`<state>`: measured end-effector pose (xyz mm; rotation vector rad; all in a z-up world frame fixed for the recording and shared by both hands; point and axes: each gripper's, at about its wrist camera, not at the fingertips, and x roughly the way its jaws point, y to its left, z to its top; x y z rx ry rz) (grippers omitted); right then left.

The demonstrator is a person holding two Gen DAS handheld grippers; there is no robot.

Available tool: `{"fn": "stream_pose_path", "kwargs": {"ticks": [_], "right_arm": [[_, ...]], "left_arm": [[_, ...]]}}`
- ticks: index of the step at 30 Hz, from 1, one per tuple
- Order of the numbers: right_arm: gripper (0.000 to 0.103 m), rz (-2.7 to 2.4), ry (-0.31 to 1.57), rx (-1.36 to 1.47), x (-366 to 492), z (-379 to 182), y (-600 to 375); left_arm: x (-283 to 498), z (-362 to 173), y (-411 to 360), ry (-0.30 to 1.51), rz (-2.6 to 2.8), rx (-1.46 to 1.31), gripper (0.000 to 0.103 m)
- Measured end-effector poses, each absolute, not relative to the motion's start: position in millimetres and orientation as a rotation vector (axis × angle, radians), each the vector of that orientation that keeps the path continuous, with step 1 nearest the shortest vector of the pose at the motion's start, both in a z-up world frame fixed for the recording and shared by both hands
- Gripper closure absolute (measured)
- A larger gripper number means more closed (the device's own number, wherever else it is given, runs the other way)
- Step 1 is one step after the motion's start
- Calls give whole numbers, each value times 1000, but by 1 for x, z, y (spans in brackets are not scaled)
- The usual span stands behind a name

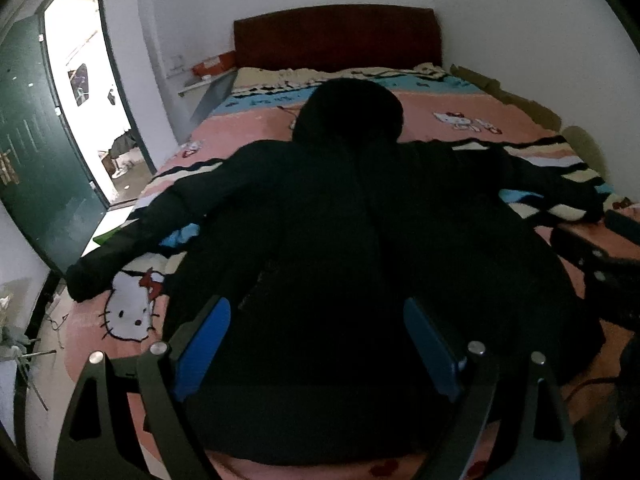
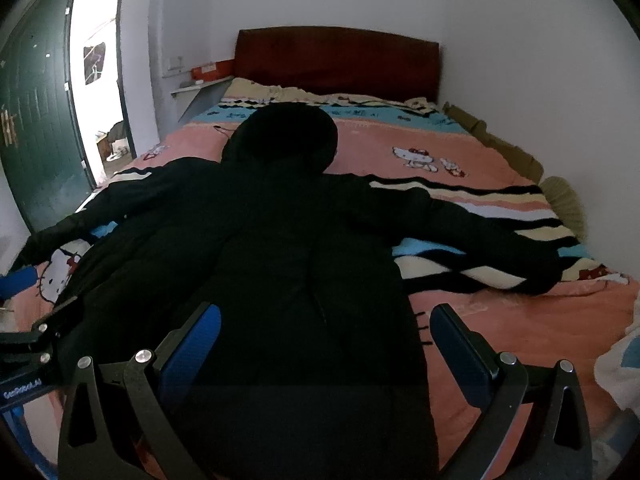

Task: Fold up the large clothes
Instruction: 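Grasp the jacket sleeve nearest the right tool with the right gripper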

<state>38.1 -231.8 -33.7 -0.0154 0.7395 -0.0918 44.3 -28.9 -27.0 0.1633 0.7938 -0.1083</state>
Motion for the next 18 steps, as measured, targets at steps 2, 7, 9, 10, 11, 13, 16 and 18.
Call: {"fn": "stream_pose_path", "kwargs": {"ticks": [2, 7, 9, 10, 11, 13, 16, 18], "right_arm": [[0, -92, 750, -2, 44, -39, -238], [0, -133, 767, 41, 62, -49, -269], [0, -168, 764, 60, 70, -52, -289], [0, -191, 762, 70, 76, -53, -302], [0, -218, 760, 78, 80, -54, -315], [0, -283, 749, 106, 92, -53, -348], [0, -391, 729, 159, 110, -48, -407], [0, -476, 713, 198, 121, -45, -449]], "left_arm": [[49, -28, -30, 804, -129, 170, 14], [63, -27, -24, 825, -158, 109, 14], [69, -28, -23, 838, -160, 93, 14], [74, -30, -23, 852, -159, 90, 14], [76, -31, -23, 860, -160, 86, 14], [82, -33, -21, 876, -166, 70, 14], [89, -39, -15, 897, -149, 42, 14], [97, -45, -11, 924, -129, 33, 14]]}}
